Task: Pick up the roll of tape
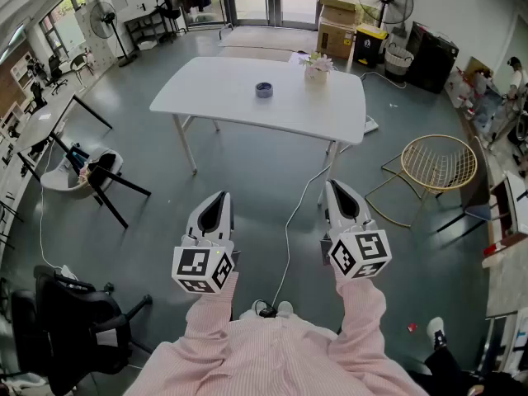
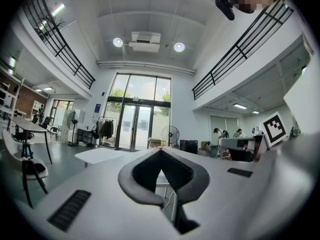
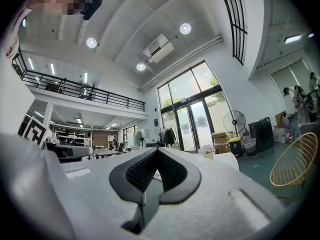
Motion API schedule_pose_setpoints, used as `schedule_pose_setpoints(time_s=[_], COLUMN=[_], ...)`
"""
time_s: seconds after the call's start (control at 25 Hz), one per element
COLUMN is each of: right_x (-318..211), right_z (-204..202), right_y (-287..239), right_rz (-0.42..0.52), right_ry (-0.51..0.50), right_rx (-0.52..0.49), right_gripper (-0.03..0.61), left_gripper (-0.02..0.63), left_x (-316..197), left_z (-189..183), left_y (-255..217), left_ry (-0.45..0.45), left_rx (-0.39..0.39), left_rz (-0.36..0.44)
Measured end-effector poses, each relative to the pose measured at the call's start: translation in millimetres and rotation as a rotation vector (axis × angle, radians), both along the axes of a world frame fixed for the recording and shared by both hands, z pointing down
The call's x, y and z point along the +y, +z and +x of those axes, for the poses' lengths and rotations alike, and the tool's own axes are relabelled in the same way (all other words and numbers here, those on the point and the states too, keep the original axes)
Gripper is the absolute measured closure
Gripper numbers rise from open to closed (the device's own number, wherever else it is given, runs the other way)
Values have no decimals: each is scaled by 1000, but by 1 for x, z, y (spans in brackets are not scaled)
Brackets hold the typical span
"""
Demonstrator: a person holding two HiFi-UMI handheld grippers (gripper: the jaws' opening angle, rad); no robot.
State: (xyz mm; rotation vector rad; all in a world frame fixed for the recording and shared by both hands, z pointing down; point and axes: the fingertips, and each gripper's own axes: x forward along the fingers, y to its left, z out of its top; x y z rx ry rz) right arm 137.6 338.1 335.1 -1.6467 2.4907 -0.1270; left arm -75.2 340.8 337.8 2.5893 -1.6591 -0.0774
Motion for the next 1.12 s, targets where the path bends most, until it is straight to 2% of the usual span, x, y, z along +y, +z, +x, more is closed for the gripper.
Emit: schedule_pose_setpoints(time_s=[0.4,0.8,1.12], right_x=[-9,-44,-108], right_z=[2,5,2], right_y=[4,20,25], right_rz=[16,-49,-74], right_ry=[-32,-51,-49], right_rx=[5,-57,-54], right_gripper=[574,567,525], left_gripper=[614,614,614], left_x=[-11,-24,-84], left_z=[6,12,7], left_y=[4,13,18], left_ry=[-16,-50,-57], left_rx=[6,22,24], left_rz=[-7,-27,-48])
